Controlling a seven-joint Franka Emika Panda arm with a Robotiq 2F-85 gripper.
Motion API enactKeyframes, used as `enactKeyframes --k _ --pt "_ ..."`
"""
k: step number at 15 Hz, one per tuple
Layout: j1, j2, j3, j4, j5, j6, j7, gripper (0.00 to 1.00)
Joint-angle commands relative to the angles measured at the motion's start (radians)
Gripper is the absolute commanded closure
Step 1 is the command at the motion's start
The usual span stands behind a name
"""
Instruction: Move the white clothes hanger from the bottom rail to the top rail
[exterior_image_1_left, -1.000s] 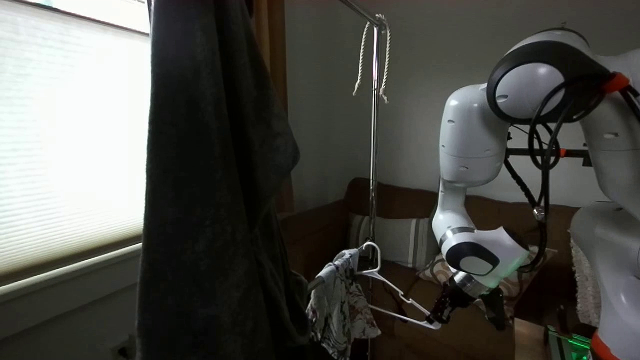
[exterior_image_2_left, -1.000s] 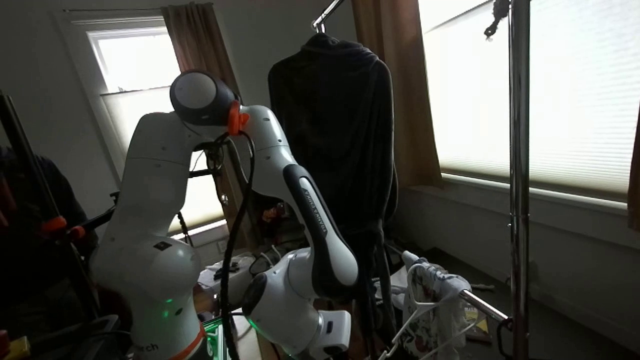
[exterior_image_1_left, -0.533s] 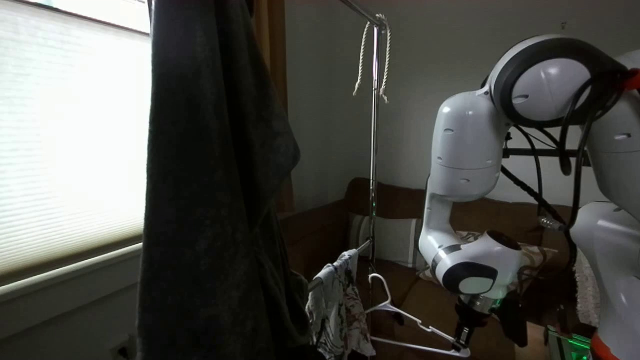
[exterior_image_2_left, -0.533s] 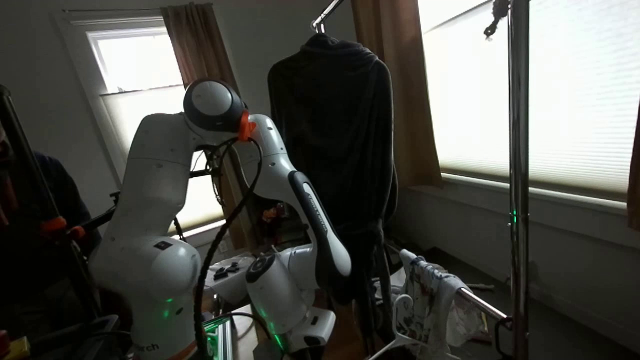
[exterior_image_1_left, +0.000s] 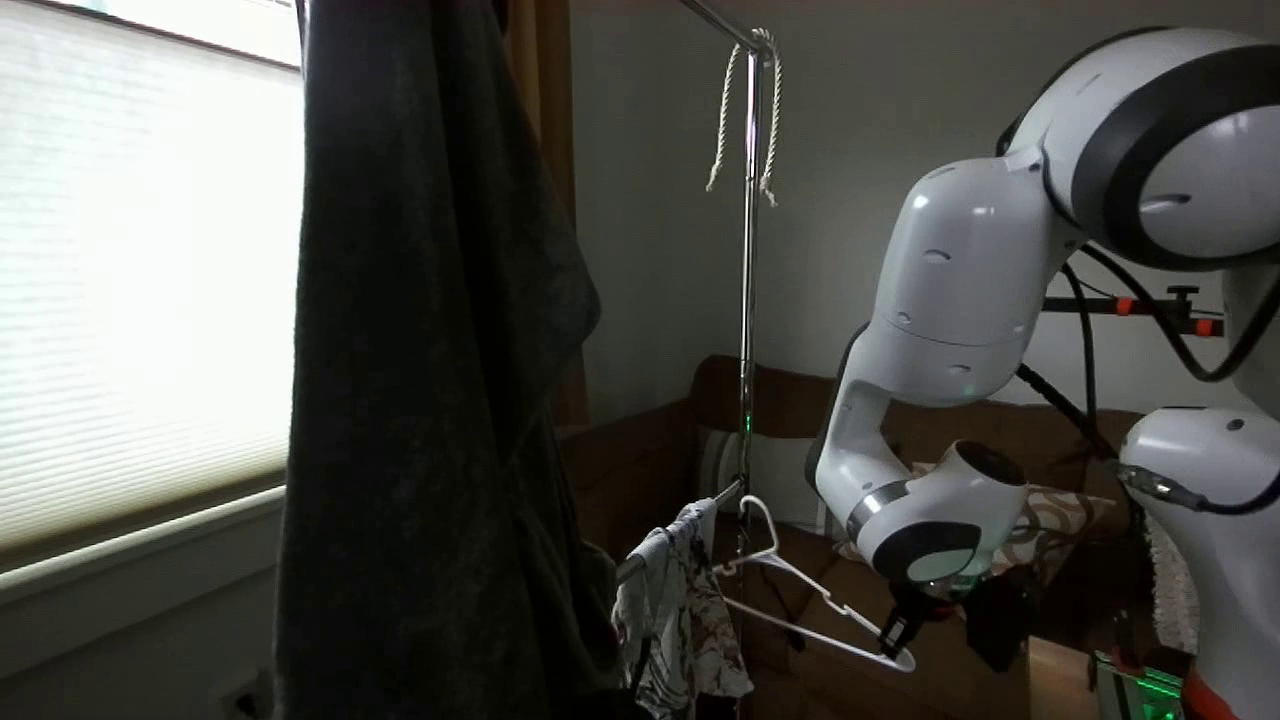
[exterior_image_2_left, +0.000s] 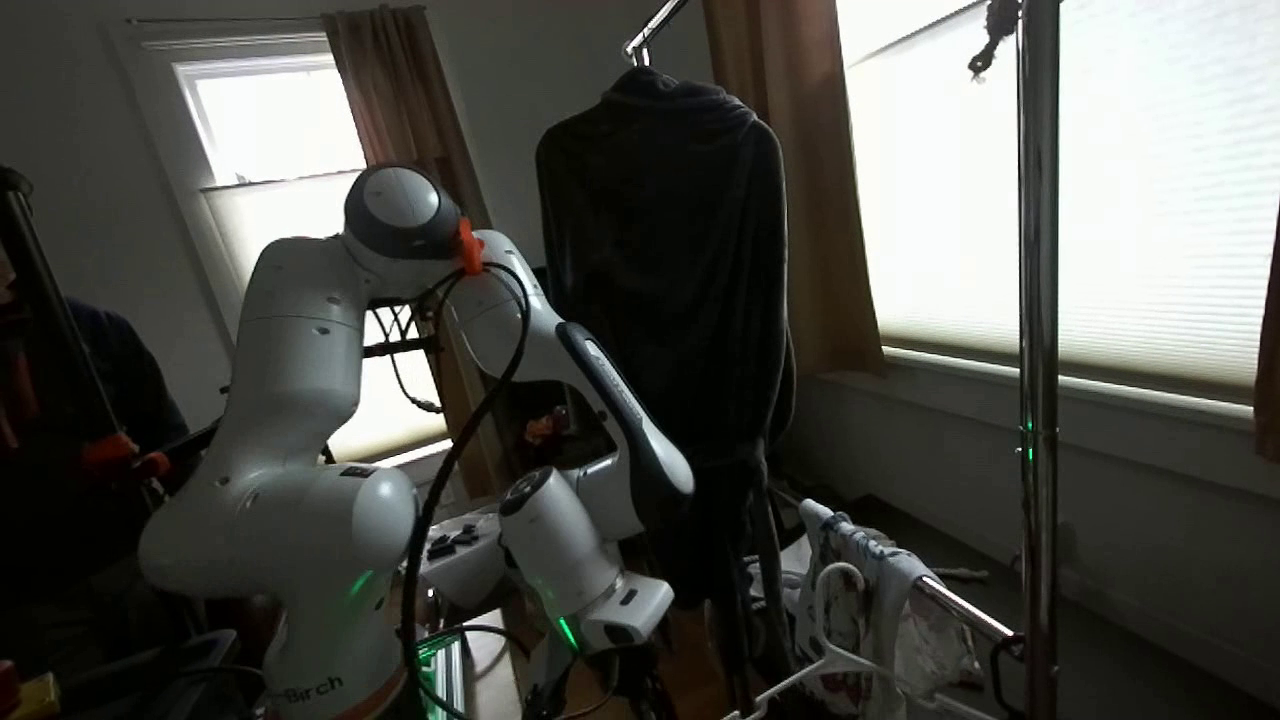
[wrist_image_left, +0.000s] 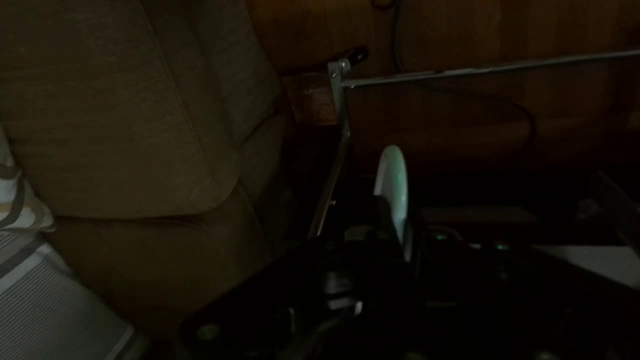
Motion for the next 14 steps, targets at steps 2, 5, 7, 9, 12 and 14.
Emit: enactKeyframes --k 2,5,7,9,12,14 --pt "0.163 0.001 -0.111 -0.004 0.000 0.048 0.209 0.98" --pt "0.151 0.016 -0.113 0.007 -0.058 0.007 0.156 0.98" --pt "0.132 -0.024 -0.102 0.000 -0.173 -0.011 0.114 0.98" --pt "0.096 -0.071 -0.077 -0.016 -0.305 -0.012 0.123 0.98" --pt "-0.063 -0.124 0.060 -0.003 -0.496 0.018 0.136 0.98" --pt "-0.190 -0.089 0.195 -0.003 -0.614 -0.021 0.186 0.98"
